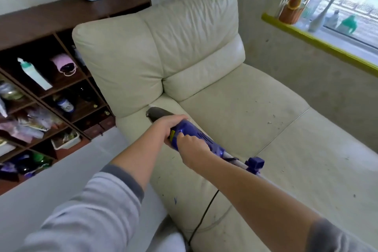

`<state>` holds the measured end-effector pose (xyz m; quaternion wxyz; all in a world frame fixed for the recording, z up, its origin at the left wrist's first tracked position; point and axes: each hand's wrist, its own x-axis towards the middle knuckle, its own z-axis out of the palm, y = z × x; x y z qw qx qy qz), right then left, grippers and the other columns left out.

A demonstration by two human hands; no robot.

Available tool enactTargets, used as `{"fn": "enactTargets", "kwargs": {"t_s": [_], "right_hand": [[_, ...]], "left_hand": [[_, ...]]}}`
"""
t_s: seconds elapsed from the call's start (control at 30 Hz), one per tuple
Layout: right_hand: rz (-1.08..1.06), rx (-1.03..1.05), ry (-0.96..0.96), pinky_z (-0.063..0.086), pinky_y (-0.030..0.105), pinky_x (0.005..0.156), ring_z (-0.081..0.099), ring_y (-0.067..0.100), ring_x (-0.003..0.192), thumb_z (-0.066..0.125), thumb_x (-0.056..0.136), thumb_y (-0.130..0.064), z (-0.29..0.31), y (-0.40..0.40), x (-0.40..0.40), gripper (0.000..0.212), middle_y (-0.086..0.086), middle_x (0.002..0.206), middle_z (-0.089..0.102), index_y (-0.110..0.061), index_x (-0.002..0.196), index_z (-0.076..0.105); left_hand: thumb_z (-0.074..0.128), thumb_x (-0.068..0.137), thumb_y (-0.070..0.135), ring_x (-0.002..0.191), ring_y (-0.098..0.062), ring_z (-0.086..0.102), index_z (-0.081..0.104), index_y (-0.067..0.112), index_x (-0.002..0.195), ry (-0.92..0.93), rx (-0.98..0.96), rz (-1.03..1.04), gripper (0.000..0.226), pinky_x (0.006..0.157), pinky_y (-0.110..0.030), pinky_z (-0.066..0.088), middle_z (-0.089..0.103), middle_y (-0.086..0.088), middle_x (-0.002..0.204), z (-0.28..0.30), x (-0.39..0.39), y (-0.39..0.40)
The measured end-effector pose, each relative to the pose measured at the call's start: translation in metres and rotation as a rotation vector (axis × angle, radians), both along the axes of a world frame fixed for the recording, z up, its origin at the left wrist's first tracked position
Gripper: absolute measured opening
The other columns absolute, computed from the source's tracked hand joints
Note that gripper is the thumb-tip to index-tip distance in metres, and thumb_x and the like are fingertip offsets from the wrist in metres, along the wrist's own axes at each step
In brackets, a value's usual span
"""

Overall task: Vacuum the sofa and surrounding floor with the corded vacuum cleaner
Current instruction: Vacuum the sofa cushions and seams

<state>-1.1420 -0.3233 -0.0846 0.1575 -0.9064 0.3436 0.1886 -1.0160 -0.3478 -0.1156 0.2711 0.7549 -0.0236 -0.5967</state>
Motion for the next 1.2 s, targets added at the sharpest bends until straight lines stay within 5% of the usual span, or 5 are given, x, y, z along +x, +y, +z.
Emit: {"fn": "enactTargets", "kwargs": {"t_s": [0.33, 0.63, 0.93, 1.03, 1.2], "right_hand": [[0.061, -0.06, 0.105, 0.048, 0.038, 0.067, 0.064, 0.031, 0.102, 0.054, 0.087, 0.007, -0.047, -0.033, 0.071, 0.061, 0.016, 0.124, 0.057, -0.001, 0.142, 0.028], [0.127, -0.107, 0.086, 0.045, 0.034, 0.063, 0.065, 0.027, 0.095, 0.053, 0.088, 0.004, -0.063, -0.097, 0.11, 0.056, 0.012, 0.116, 0.062, -0.003, 0.14, 0.031], [0.14, -0.133, 0.114, 0.042, 0.035, 0.073, 0.061, 0.028, 0.109, 0.053, 0.092, -0.004, -0.049, -0.147, 0.103, 0.054, 0.009, 0.126, 0.058, -0.006, 0.141, 0.03], [0.079, -0.083, 0.078, 0.04, 0.034, 0.075, 0.059, 0.028, 0.111, 0.053, 0.093, -0.005, -0.043, -0.149, 0.105, 0.047, 0.008, 0.125, 0.058, -0.007, 0.136, 0.036], [-0.046, 0.031, 0.01, 0.038, 0.033, 0.07, 0.058, 0.028, 0.109, 0.048, 0.093, -0.004, -0.033, -0.137, 0.103, 0.036, 0.009, 0.121, 0.057, -0.007, 0.129, 0.042]], "left_hand": [[0.085, 0.042, 0.057, 0.076, -0.032, 0.073, 0.057, 0.011, 0.121, -0.015, 0.046, 0.028, 0.095, 0.075, -0.051, 0.057, 0.075, -0.01, 0.088, -0.063, 0.068, -0.053], [0.069, 0.079, 0.054, 0.09, -0.03, 0.069, 0.063, 0.011, 0.103, -0.022, 0.067, 0.046, 0.05, 0.09, -0.045, 0.054, 0.073, -0.011, 0.094, -0.071, 0.105, -0.107], [0.081, 0.055, 0.059, 0.081, -0.039, 0.068, 0.056, 0.012, 0.118, -0.028, 0.141, 0.065, 0.082, 0.054, -0.055, 0.055, 0.068, -0.015, 0.104, -0.092, 0.112, -0.151], [0.083, 0.03, 0.063, 0.08, -0.043, 0.065, 0.046, 0.026, 0.133, -0.116, 0.174, 0.068, 0.116, 0.056, -0.057, 0.053, 0.063, -0.016, 0.113, -0.109, 0.118, -0.155], [0.077, 0.07, 0.053, 0.091, -0.035, 0.058, -0.011, 0.03, 0.151, -0.182, 0.104, 0.075, 0.122, 0.083, -0.047, 0.052, 0.052, -0.009, 0.119, -0.066, 0.097, -0.131]]}}
